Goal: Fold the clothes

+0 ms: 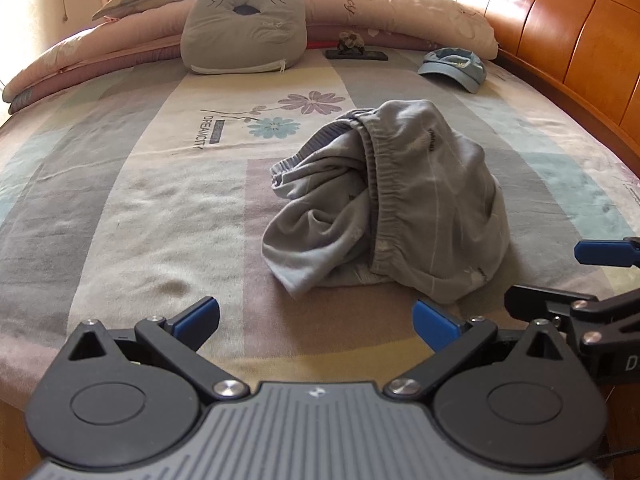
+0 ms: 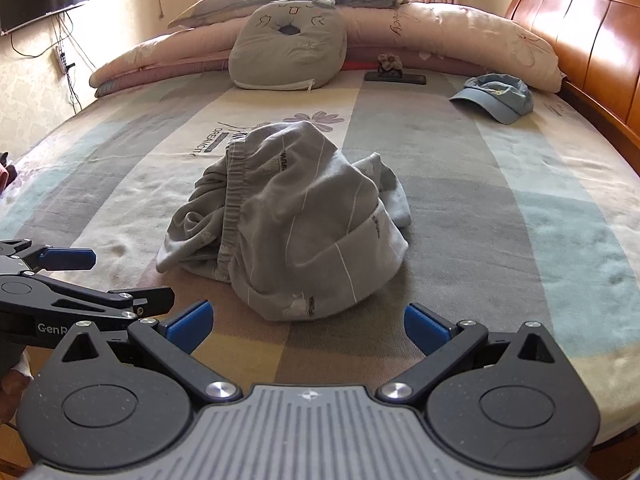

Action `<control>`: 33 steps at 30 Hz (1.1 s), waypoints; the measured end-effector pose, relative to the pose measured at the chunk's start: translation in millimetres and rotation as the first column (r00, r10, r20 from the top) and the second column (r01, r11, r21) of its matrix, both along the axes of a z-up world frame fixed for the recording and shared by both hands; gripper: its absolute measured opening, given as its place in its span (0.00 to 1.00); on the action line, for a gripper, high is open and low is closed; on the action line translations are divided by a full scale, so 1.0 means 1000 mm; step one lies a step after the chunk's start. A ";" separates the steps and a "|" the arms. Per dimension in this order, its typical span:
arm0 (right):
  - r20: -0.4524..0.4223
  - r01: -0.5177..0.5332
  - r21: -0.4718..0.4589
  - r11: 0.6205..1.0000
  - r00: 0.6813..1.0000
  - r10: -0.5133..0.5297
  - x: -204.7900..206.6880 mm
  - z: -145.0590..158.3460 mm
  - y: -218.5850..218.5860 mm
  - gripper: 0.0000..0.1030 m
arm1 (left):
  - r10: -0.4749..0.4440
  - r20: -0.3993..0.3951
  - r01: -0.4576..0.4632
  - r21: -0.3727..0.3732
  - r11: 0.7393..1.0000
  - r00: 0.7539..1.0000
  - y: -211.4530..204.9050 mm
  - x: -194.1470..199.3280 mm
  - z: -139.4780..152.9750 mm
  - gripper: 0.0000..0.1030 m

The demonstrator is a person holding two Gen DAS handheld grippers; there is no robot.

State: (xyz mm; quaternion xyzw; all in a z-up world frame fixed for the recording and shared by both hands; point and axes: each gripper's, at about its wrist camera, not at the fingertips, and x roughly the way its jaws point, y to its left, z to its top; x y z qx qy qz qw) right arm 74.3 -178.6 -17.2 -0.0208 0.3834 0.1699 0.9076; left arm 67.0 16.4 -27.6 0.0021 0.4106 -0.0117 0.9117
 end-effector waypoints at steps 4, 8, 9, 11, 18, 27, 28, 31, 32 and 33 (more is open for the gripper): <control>-0.027 0.002 -0.006 1.000 1.000 -0.002 0.016 -0.002 0.006 1.00 | 0.002 -0.006 -0.002 0.002 1.000 1.000 0.002 0.012 0.004 0.99; -0.053 0.010 -0.004 1.000 0.999 -0.010 0.028 -0.001 0.009 1.00 | 0.003 -0.018 -0.003 -0.001 1.000 1.000 0.004 0.023 0.007 0.99; -0.057 0.012 -0.003 1.000 0.998 -0.012 0.030 0.000 0.010 1.00 | 0.003 -0.024 -0.003 -0.004 1.000 1.000 0.005 0.025 0.007 0.99; -0.072 0.011 -0.005 1.000 0.997 -0.011 0.034 0.001 0.011 1.00 | 0.001 -0.037 -0.002 -0.012 1.000 0.999 0.006 0.029 0.008 0.99; -0.134 -0.006 -0.046 0.999 0.991 -0.001 0.047 0.002 0.018 1.00 | -0.033 -0.086 0.032 -0.020 0.999 0.996 0.013 0.038 0.006 0.99; -0.178 -0.007 -0.086 0.996 0.984 -0.008 0.051 0.007 0.024 1.00 | -0.101 -0.070 0.101 -0.005 0.995 0.992 0.022 0.041 0.015 0.99; -0.157 -0.004 -0.084 0.996 0.988 -0.009 0.049 0.009 0.024 1.00 | -0.115 -0.072 0.116 0.008 0.993 0.991 0.022 0.042 0.014 0.99; -0.079 -0.041 -0.058 0.997 0.996 0.036 0.044 0.014 0.024 1.00 | -0.147 -0.100 0.150 0.024 0.988 0.984 0.026 0.047 0.008 0.99; -0.062 -0.058 -0.057 0.997 0.997 0.054 0.043 0.016 0.026 1.00 | -0.155 -0.107 0.158 0.018 0.987 0.982 0.028 0.049 0.006 0.99; -0.065 -0.058 -0.067 0.996 0.996 0.054 0.046 0.018 0.028 1.00 | -0.162 -0.111 0.164 0.011 0.986 0.981 0.031 0.050 0.005 0.99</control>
